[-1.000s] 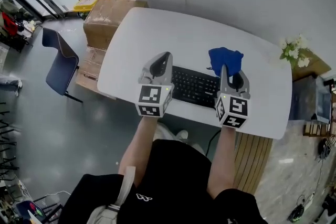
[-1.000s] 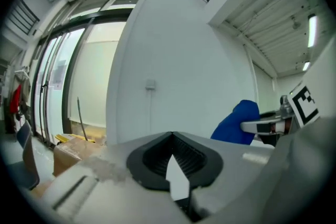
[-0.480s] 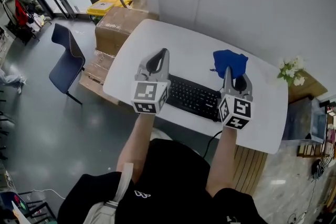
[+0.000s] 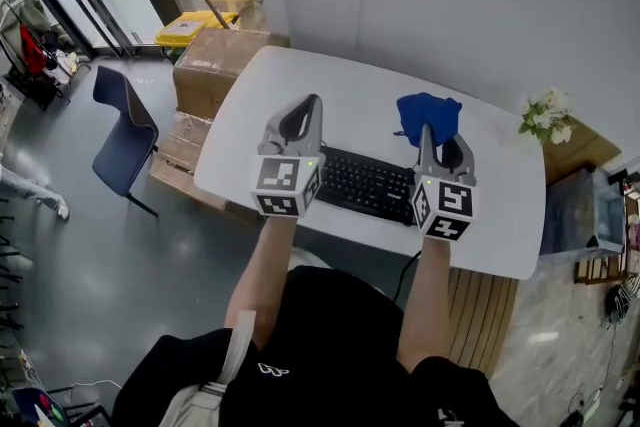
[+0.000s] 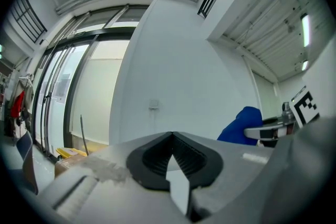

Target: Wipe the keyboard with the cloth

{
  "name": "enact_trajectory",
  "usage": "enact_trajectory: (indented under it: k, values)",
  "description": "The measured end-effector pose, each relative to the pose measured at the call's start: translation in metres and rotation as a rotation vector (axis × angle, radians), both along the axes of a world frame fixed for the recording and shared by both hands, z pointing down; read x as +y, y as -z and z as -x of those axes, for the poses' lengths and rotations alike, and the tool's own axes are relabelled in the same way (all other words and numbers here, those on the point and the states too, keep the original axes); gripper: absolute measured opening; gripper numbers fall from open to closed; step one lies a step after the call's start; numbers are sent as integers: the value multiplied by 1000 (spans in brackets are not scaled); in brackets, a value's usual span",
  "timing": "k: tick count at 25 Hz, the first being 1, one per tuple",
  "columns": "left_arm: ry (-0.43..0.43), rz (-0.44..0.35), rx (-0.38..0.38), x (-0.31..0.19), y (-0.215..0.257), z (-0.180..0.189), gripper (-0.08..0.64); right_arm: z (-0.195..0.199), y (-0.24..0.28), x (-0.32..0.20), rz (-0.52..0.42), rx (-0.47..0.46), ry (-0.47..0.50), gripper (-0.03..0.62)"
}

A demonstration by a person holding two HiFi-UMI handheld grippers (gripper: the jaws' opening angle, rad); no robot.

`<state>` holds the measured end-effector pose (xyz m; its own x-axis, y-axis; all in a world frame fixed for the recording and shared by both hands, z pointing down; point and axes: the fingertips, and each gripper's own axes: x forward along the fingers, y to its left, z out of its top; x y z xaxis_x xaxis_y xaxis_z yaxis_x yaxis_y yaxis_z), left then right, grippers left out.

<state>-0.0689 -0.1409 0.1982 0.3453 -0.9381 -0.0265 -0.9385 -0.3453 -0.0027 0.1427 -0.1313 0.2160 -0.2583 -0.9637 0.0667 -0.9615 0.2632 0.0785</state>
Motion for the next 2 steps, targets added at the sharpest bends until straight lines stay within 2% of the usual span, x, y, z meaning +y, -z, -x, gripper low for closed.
enact_trajectory:
  k: [2]
  values:
    - [-10, -2, -2, 3, -1, -7, -3, -4, 0, 4, -3, 1, -2, 75]
